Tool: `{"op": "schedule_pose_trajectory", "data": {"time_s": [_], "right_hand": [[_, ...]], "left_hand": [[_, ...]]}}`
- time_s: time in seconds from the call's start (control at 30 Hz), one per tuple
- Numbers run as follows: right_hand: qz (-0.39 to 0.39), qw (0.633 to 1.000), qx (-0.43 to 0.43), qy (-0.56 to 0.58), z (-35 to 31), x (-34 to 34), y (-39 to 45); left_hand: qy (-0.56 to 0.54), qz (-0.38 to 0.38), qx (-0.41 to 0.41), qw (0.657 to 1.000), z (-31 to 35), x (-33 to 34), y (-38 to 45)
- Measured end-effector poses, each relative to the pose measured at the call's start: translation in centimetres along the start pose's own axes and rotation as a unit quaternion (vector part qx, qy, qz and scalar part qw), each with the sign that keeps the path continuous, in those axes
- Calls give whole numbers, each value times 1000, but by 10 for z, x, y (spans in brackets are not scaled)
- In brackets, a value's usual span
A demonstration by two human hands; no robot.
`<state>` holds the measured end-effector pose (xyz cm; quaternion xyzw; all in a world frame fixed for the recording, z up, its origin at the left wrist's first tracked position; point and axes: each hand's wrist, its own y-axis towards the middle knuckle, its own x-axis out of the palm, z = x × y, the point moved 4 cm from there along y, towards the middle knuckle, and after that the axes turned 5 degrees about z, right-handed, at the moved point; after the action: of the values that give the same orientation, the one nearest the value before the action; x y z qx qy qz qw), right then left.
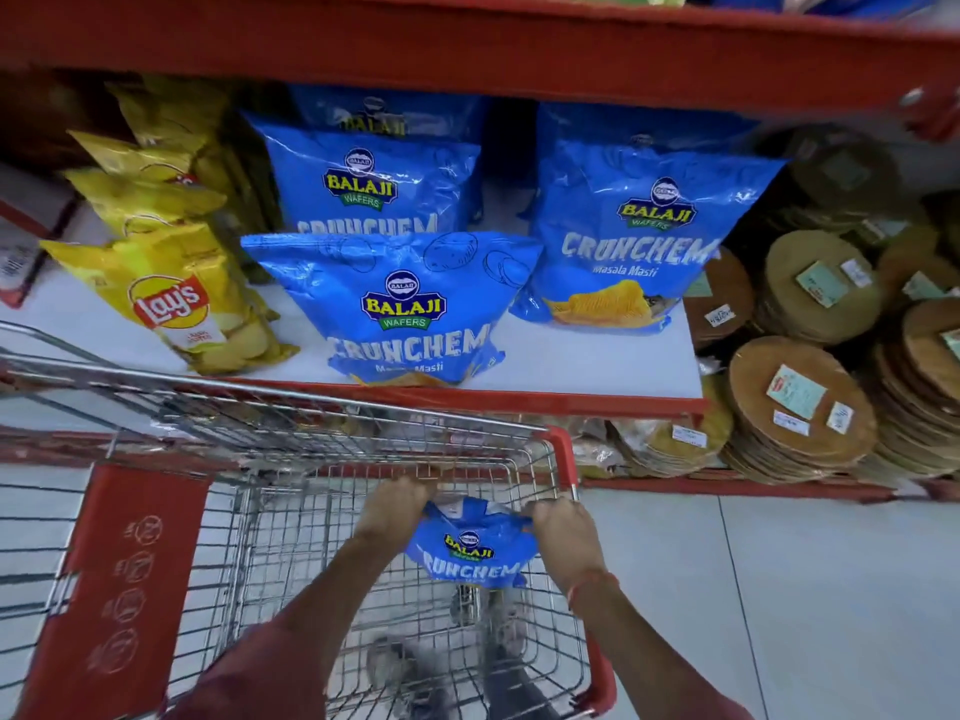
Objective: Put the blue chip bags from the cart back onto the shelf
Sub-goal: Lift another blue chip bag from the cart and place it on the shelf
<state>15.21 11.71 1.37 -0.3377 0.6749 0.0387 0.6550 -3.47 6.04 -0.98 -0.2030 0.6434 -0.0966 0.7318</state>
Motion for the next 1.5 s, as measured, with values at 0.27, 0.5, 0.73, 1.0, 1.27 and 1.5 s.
{"op": "schedule_pose_trajectory", "data": {"time_s": [0.27, 0.5, 0.73, 1.0, 1.27, 1.5], "right_hand": [[206, 977, -51, -15, 0, -102, -57], [382, 921, -42, 67, 36, -211, -76], [535, 836, 20, 120, 73, -308, -90], [492, 855, 93, 136, 139, -328, -40], [406, 900, 116, 109, 148, -309, -22], [498, 854, -102, 111, 25, -316, -18]], "left_hand": [[-373, 190, -52, 907, -18, -92, -68], [-357, 328, 85, 870, 18, -213, -95], [-254, 443, 114, 852, 72, -302, -77], [-25, 320, 78, 944, 133, -324, 4], [62, 305, 106, 945, 146, -314, 29], [-20, 578, 164, 799, 61, -324, -52]]}}
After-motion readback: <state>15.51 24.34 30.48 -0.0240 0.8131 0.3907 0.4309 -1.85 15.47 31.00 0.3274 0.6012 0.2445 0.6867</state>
